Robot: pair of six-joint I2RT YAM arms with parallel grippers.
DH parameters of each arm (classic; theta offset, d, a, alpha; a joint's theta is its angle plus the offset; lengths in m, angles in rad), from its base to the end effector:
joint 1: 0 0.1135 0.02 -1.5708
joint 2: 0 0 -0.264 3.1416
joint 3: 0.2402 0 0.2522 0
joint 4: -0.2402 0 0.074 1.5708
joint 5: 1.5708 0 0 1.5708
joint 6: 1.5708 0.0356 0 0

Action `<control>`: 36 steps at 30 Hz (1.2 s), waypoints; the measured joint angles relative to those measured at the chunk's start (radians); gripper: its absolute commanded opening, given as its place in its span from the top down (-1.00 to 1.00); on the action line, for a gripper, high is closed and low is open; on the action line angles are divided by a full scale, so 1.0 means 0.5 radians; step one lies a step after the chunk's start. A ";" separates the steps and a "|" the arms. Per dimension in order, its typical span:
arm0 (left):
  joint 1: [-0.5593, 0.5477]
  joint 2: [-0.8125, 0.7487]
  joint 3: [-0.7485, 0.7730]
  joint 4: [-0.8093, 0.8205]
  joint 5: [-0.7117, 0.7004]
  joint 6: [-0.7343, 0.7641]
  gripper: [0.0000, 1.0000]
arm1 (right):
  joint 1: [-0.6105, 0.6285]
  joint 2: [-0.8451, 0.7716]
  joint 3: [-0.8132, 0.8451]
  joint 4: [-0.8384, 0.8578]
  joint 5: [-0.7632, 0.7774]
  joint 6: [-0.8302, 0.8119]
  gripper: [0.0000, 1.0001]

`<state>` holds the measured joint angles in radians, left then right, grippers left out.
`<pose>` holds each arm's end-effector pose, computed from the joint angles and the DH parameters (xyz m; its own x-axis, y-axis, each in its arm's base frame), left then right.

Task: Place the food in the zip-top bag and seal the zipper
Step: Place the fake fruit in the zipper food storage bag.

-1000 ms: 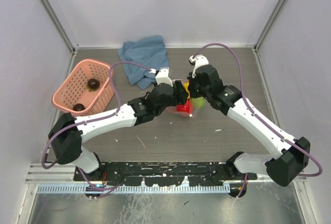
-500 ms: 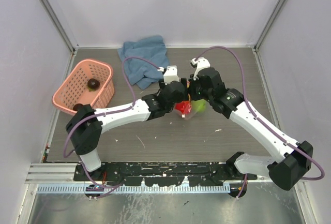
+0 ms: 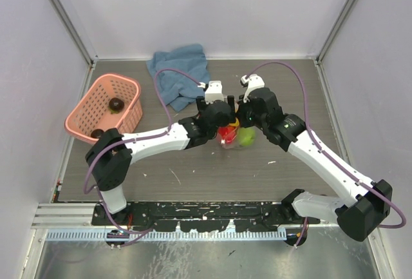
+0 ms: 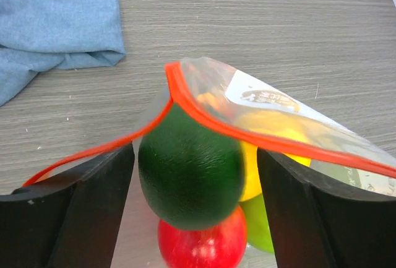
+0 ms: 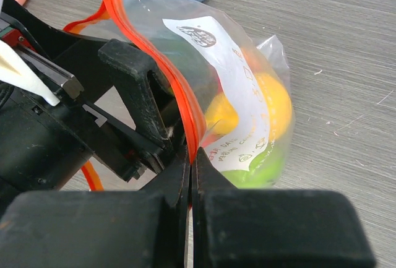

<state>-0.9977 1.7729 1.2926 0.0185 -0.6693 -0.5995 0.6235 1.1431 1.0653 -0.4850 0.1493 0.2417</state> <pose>0.2404 -0.3318 0.2667 -0.4013 -0.1942 -0.8951 0.1591 0.9476 -0.2769 0.2075 0.1427 0.3362 -0.5343 -0.0927 -0.8402 -0.3577 0.9254 0.1254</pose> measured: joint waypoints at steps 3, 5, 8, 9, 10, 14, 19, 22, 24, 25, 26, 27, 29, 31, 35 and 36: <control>0.012 0.000 -0.009 0.014 0.028 0.031 -0.73 | -0.002 0.000 -0.007 0.000 0.014 0.002 0.99; 0.016 0.000 -0.010 0.015 0.039 0.036 -0.81 | -0.007 0.000 -0.007 0.000 0.014 0.002 0.99; 0.018 -0.001 -0.010 0.011 0.059 0.042 -0.84 | -0.008 0.000 -0.007 0.001 0.024 0.002 0.99; 0.020 -0.003 -0.010 0.009 0.071 0.043 -0.84 | -0.008 0.000 -0.007 0.000 0.027 0.002 0.99; 0.021 -0.008 -0.010 0.001 0.086 0.043 -0.85 | -0.008 0.000 -0.007 0.001 0.028 0.002 0.99; 0.022 -0.081 -0.010 -0.110 0.201 0.044 -0.86 | -0.006 0.000 -0.008 0.005 0.018 0.012 0.99; 0.019 -0.259 -0.009 -0.285 0.357 0.043 -0.87 | 0.006 0.001 -0.008 0.020 -0.002 0.032 0.99; 0.019 -0.381 -0.009 -0.407 0.431 0.043 -0.87 | 0.006 0.001 -0.008 0.022 -0.003 0.040 0.99; 0.019 -0.458 -0.007 -0.487 0.467 0.046 -0.88 | 0.006 0.002 -0.008 0.025 -0.002 0.040 0.99; 0.019 -0.494 -0.006 -0.531 0.482 0.048 -0.88 | 0.006 0.002 -0.008 0.027 -0.002 0.040 0.99; 0.020 -0.522 -0.005 -0.564 0.494 0.050 -0.89 | 0.006 0.002 -0.008 0.028 0.002 0.040 0.99; 0.023 -0.555 -0.005 -0.608 0.508 0.050 -0.89 | 0.006 0.002 -0.008 0.028 0.005 0.040 0.99; 0.038 -0.618 -0.005 -0.696 0.540 0.050 -0.90 | 0.006 0.005 -0.008 0.029 0.014 0.039 0.99; 0.056 -0.675 -0.006 -0.771 0.570 0.050 -0.90 | 0.006 0.009 -0.008 0.031 0.024 0.037 0.99; 0.150 -0.815 -0.047 -0.913 0.639 0.030 -0.91 | 0.006 0.013 -0.013 0.052 0.053 0.030 0.99; 0.187 -0.858 -0.072 -0.949 0.657 0.024 -0.92 | 0.006 0.013 -0.020 0.061 0.059 0.028 0.99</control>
<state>-0.9043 1.3441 1.2568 -0.4561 -0.3408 -0.5873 0.6266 1.1496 1.0554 -0.4545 0.1787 0.2558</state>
